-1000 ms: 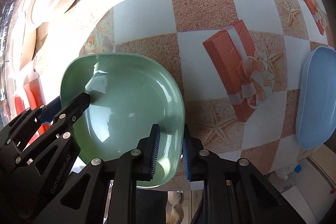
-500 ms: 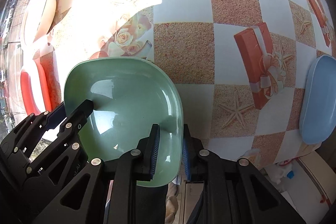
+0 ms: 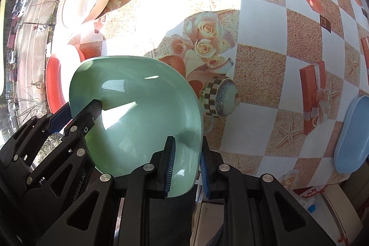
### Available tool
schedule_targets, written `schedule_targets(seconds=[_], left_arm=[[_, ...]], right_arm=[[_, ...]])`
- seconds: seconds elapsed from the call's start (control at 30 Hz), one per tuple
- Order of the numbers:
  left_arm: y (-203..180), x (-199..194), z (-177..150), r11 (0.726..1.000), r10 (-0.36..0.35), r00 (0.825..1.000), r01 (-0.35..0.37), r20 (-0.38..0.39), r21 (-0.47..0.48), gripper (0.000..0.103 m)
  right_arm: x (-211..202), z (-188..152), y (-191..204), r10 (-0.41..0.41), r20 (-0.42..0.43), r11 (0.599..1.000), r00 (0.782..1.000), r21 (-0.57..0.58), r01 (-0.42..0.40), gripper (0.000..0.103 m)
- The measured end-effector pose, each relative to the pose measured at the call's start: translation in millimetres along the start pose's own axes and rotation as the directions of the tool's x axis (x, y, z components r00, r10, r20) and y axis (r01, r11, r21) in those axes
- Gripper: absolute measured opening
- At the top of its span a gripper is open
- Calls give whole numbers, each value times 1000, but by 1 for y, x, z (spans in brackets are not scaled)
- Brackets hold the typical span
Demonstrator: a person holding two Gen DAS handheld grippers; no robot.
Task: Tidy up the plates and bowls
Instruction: 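Carry the green plate onto the pink plate and open the right tool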
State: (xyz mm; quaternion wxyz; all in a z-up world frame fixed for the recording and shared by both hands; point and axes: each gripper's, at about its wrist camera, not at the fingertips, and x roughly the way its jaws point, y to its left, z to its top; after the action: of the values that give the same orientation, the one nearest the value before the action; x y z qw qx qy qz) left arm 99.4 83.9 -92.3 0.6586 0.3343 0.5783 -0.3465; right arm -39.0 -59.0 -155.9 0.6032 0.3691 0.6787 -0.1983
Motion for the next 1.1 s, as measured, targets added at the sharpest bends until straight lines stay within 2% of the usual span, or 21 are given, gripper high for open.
schedule_targets(seconds=[0.07, 0.43, 0.53, 0.7, 0.87, 1.1], left_arm=[[0, 0, -6, 1000, 16, 1000, -16, 10, 5, 26], [8, 5, 24, 998, 61, 998, -60, 28, -29, 26], [13, 1, 20, 997, 67, 997, -66, 37, -34, 26], [32, 5, 16, 995, 76, 997, -75, 13, -61, 26], [56, 7, 20, 989, 124, 992, -123, 12, -79, 26], [99, 17, 24, 974, 172, 985, -168, 12, -151, 26]], right_arm=[[0, 3, 9, -2, 6, 1000, 1000, -22, 2, 23], [8, 11, 53, 1, 14, 993, 1000, -116, 1, 23], [11, 16, 61, 5, 17, 991, 1000, -131, -3, 23], [19, 18, 72, 11, 8, 986, 1000, -164, -9, 23], [20, 12, 90, 35, 0, 980, 999, -195, -34, 23], [42, 29, 121, 79, -13, 976, 997, -201, -80, 23]])
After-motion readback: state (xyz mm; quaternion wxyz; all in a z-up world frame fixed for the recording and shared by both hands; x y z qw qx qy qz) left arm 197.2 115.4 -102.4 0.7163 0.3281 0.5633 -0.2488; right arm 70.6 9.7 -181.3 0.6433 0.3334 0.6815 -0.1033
